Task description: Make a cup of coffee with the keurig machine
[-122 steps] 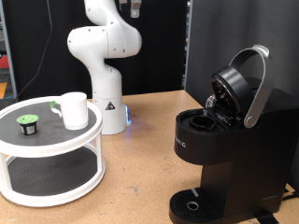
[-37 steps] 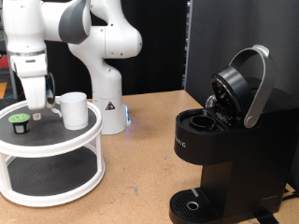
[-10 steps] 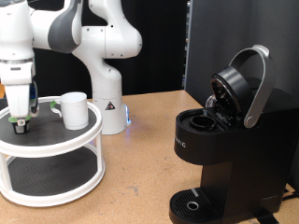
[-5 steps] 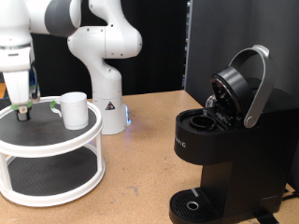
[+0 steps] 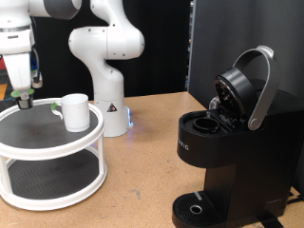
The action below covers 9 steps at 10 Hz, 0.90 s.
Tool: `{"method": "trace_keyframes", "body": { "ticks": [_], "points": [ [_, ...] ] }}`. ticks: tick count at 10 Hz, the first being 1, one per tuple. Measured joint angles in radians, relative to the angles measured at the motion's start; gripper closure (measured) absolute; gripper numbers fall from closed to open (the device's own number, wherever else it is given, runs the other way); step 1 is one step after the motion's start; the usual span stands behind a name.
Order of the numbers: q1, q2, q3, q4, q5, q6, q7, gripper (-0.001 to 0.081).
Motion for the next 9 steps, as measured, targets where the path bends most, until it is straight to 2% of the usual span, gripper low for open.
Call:
{"method": "trace_keyframes", "body": {
  "ticks": [2, 6, 8, 9],
  "points": [
    [0.02, -0.007, 0.01, 0.005, 0.1, -0.029, 0.026, 0.0323],
    [0.093, -0.027, 0.066, 0.051, 0.311, -0.069, 0.147, 0.0323],
    [0.105, -0.028, 0.1, 0.083, 0.341, -0.094, 0.224, 0.0324],
    [0.105, -0.027, 0.1, 0.08, 0.34, -0.094, 0.222, 0.0324]
  ]
}}
